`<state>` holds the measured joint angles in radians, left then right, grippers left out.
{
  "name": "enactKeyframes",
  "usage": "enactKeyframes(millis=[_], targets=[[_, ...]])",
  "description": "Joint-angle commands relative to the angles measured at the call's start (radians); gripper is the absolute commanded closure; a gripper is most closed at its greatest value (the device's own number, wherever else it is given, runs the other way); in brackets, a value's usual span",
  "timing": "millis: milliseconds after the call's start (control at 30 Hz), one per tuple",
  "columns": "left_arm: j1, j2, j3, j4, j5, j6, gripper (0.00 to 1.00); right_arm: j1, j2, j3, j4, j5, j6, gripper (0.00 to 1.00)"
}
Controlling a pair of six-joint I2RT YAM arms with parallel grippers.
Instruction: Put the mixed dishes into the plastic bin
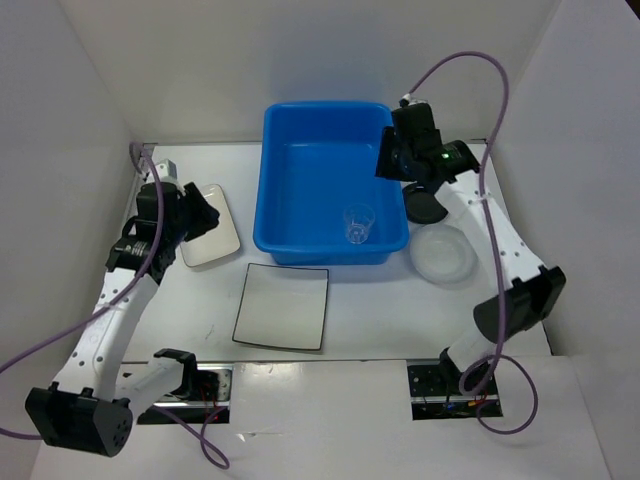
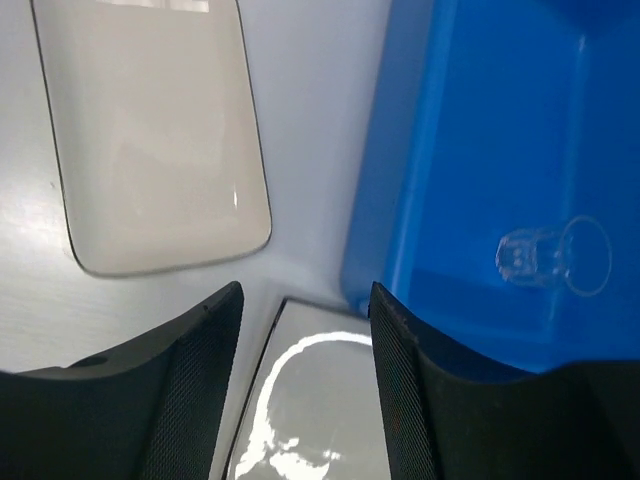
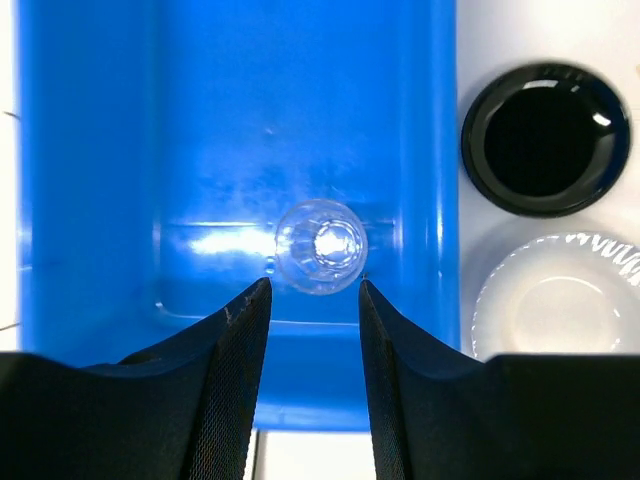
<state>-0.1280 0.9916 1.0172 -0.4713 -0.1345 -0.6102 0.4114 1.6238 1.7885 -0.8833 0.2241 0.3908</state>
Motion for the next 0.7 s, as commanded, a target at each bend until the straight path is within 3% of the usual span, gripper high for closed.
enactKeyframes(millis=[0,200,267,400,667], targets=[[-0.004,0.022,0.005,-0.150,0.104,-0.032,0.38,-0.006,-0.085,0.005,-0.022,-0.008,-0.017,0.54],[-0.004,0.042,-0.106,-0.220,0.214,-0.077,0.34,-0.006,-0.253,-0.179,0.032,-0.227,-0.017,0.55],[-0.004,0.070,-0.126,-0.221,0.248,-0.077,0.41,0.016,-0.298,-0.247,0.047,-0.281,-0.017,0.55],[-0.031,0.096,-0.169,-0.230,0.283,-0.077,0.40,0.072,-0.370,-0.412,0.023,-0.391,-0.026,0.49],[-0.104,0.128,-0.227,-0.219,0.314,-0.167,0.36,0.250,-0.537,-0.750,0.084,-0.528,0.181,0.49]])
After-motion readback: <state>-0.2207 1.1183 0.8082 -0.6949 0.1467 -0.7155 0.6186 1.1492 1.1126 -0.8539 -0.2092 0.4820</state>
